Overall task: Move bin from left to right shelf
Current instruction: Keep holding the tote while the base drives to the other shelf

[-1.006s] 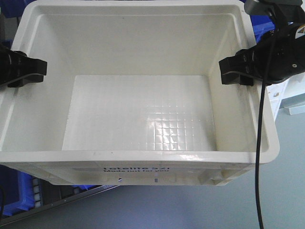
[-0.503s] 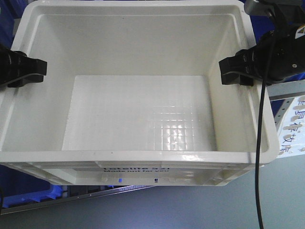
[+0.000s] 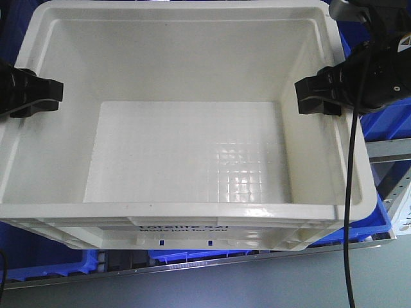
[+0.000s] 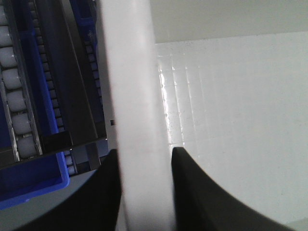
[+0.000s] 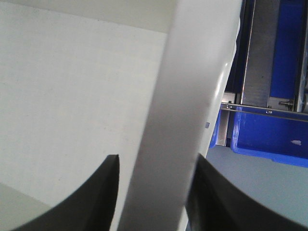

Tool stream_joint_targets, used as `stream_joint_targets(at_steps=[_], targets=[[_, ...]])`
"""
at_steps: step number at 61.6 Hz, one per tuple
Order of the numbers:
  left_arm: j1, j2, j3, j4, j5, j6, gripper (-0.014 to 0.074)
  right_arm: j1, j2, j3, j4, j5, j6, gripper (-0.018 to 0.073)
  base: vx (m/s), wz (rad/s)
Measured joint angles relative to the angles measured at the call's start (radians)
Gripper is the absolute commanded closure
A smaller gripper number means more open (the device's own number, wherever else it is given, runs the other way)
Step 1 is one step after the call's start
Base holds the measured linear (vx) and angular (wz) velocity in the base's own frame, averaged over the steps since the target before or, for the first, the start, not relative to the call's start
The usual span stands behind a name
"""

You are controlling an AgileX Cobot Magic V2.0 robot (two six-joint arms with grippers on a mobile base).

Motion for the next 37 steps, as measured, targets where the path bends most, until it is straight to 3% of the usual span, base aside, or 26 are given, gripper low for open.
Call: stream_joint_targets(at_steps=[37], targets=[[0.000,0.000,0.000,-0.001,0.000,0.000,0.0601,0.000,0.000,0.000,0.000,0.002,0.000,0.0564,0.15,0.01]])
